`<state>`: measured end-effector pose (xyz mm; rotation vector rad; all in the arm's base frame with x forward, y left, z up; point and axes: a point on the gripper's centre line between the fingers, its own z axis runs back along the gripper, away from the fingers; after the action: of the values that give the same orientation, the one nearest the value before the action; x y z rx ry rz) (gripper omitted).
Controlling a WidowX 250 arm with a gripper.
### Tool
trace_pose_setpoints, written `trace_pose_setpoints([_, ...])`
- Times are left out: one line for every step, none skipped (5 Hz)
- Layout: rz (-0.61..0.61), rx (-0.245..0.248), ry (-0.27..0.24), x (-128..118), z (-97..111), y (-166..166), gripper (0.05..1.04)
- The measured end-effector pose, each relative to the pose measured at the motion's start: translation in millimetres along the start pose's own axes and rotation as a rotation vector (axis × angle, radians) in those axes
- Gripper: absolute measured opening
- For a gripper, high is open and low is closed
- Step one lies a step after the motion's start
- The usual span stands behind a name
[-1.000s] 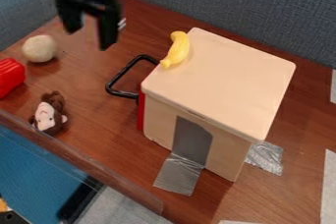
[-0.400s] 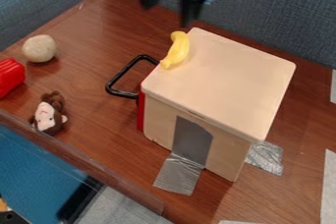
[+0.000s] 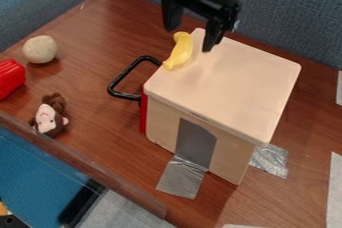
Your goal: Put the banana onto the upper side of the table from the drawer box
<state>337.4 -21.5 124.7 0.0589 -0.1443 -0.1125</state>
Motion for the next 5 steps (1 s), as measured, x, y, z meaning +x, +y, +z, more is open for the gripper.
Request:
trace_pose_setpoints([0.007,0.024,0.051,0.8,-15.3,0.5,0.966])
trace_pose_setpoints([0.006,0.012,0.061,2.5,-22.2,-3.9,0.845])
trace_pose_setpoints([-0.013,-0.001,0.061,2.4,-22.4,-9.4,0.523])
trace_pose_setpoints([-0.022,0.003,0.069,1.2,-22.3,-8.7,0.381])
trace_pose_setpoints([0.003,0.007,0.071,3.2,-18.0,10.0,0.380])
